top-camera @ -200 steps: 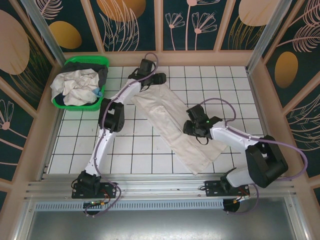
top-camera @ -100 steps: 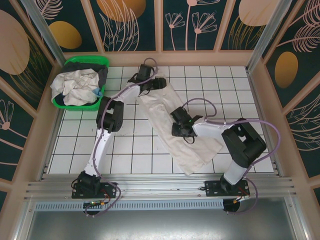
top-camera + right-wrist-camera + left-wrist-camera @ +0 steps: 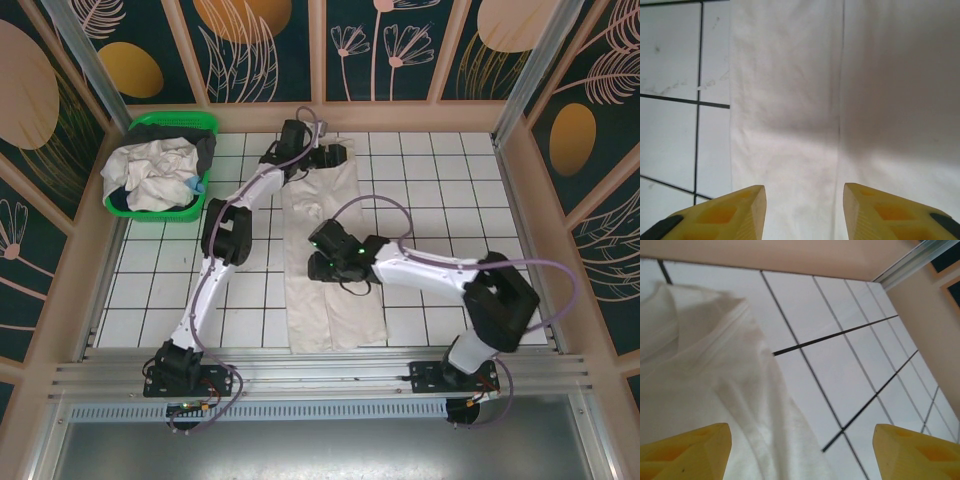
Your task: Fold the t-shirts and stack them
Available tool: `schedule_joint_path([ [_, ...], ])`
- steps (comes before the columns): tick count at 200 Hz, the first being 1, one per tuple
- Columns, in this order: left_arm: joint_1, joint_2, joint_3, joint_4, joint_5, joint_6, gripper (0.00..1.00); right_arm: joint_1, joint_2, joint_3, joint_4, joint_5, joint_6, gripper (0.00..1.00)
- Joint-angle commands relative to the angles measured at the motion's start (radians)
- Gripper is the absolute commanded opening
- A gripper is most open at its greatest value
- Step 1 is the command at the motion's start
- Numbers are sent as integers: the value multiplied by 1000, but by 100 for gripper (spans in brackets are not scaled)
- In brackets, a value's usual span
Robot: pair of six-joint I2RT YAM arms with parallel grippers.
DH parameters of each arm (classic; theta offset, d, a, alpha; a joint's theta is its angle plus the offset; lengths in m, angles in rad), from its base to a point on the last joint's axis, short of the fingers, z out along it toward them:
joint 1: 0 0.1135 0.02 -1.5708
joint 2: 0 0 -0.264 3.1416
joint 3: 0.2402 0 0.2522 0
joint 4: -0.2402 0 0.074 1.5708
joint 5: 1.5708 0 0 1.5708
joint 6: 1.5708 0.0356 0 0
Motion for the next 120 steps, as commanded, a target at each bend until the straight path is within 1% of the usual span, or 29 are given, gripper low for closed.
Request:
schedule_joint_path([
  [1, 4, -234, -73, -30, 21, 63, 74, -31, -150, -121, -129, 51, 53, 46],
  [10, 5, -315, -163, -61, 24, 84, 72, -40, -198, -187, -144, 50, 75, 46],
  [21, 4, -433, -326, -95, 20, 115, 69, -45, -252, -260, -170, 49, 101, 46],
  [32, 3, -572, -536, -117, 12, 139, 67, -45, -305, -313, -223, 62, 130, 46],
  [46, -5, -780, -840, -126, -32, 156, 65, -48, -388, -381, -256, 58, 157, 46],
  [63, -27, -1032, -1190, -97, -118, 145, 66, -60, -478, -448, -246, 22, 165, 46],
  [77, -66, -1214, -1402, -105, -193, 97, 66, -67, -506, -484, -232, -14, 162, 46],
  [92, -148, -1365, -1615, -96, -281, 14, 66, -63, -492, -498, -238, -37, 157, 46],
  [120, -298, -1611, -1943, -30, -351, -236, 59, -26, -478, -497, -254, -42, 161, 45],
])
